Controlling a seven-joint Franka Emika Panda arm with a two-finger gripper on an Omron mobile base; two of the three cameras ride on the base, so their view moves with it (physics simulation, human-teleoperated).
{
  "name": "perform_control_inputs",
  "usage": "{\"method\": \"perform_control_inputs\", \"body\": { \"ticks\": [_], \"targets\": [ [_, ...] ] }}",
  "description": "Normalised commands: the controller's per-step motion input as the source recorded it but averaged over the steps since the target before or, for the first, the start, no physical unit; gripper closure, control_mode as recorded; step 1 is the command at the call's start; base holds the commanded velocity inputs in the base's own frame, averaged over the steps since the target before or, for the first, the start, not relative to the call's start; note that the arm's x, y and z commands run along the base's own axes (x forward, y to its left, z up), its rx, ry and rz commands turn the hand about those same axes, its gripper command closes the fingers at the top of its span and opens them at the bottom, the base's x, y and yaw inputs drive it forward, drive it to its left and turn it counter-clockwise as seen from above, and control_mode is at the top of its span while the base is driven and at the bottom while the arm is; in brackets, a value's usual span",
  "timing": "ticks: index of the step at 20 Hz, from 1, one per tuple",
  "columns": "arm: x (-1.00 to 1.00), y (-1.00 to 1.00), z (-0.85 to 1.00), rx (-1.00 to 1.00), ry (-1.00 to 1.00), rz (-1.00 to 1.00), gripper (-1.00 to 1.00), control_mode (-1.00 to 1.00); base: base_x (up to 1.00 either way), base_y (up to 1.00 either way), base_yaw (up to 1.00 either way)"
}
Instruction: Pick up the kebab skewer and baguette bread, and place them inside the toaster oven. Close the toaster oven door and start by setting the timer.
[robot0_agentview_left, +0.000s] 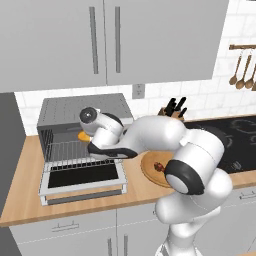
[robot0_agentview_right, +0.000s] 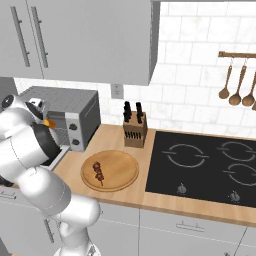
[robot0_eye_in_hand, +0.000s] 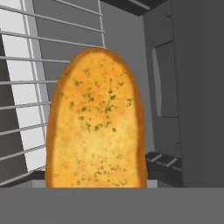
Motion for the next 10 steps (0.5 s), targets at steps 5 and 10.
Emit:
{"method": "perform_control_inputs", "body": {
  "ticks": [5,10],
  "targets": [
    [0.19,0.0,-0.27,0.0,0.0,0.0,1.0,-1.0,0.0,0.0,0.0],
    [0.13,0.01,-0.34,0.0,0.0,0.0,-1.0,-1.0,0.0,0.0,0.0]
  ]
}}
